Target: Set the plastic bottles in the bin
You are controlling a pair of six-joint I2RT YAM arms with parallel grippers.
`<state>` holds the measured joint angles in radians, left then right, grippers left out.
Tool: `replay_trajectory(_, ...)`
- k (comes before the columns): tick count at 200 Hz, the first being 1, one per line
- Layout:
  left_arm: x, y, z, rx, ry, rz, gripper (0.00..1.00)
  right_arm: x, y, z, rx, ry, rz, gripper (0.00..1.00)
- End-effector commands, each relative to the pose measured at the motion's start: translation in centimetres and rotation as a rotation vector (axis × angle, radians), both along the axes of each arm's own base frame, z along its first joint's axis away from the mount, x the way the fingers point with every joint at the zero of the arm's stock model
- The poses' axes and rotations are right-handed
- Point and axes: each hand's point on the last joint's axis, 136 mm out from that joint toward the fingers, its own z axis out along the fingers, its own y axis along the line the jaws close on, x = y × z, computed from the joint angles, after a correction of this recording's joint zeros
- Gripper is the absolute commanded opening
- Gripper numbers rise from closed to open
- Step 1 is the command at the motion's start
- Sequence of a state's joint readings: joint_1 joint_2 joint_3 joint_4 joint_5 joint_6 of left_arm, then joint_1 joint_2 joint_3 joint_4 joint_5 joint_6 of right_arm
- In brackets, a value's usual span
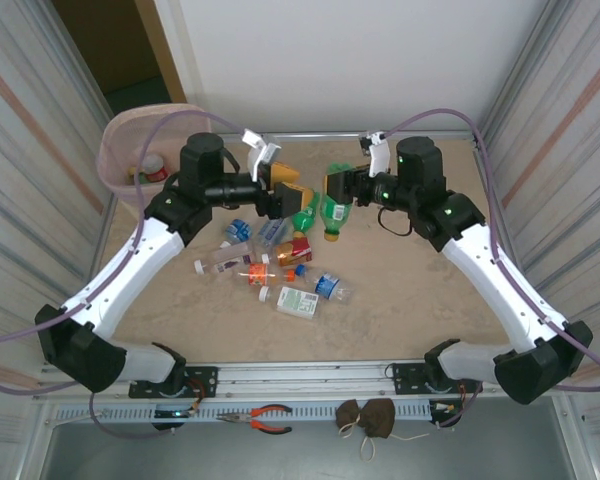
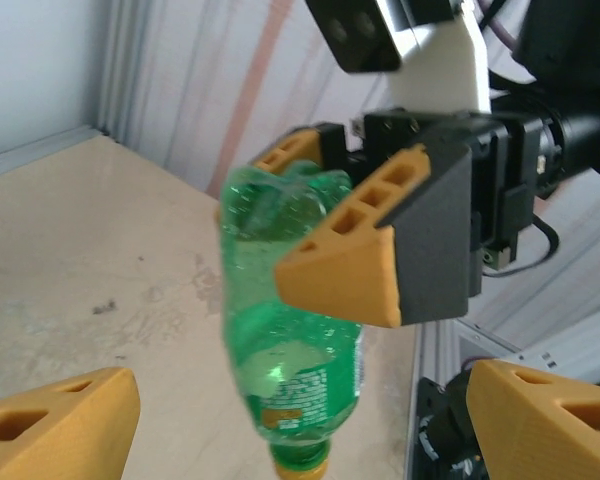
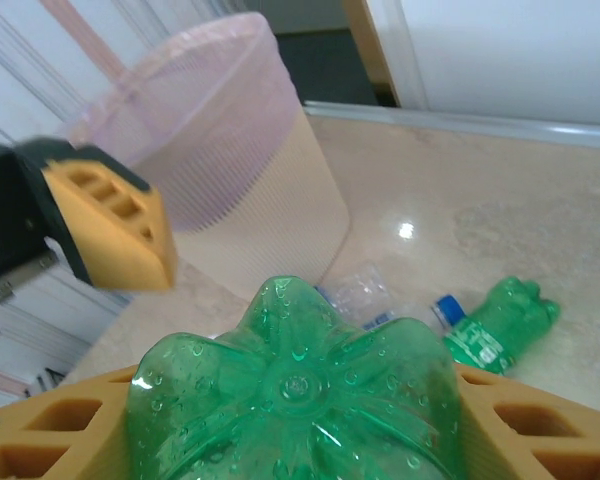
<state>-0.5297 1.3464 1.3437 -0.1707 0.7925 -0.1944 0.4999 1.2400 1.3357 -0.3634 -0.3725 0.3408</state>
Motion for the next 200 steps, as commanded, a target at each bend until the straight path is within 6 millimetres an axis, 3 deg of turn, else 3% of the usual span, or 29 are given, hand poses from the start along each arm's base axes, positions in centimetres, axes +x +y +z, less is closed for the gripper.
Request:
replay_trajectory(1,-0.1,-1.0,0.0,-0.002,-0.045,-0.028,0.86,-1.3,0.5,4.0,0.09,-0.078,0.035,0.57)
replay_trajectory(41,-0.6,-3.2,-1.0,0.03,-0.046,-0.056,0.87,-2.0,0.8,5.6,0.125,-0.114,0.049,0.57)
replay_trajectory(88,-0.7,-4.9,-1.4,0.037,-0.038,-0.095,0.85,-2.4,1.1,6.1,0.138,-0.121,0.065,0.57)
replay_trajectory(200,-1.1,-5.2,-1.6,0.03,-0.037,-0.123,0.58,-2.7,1.2,6.3,0.137,-0.127,0.061,0.58)
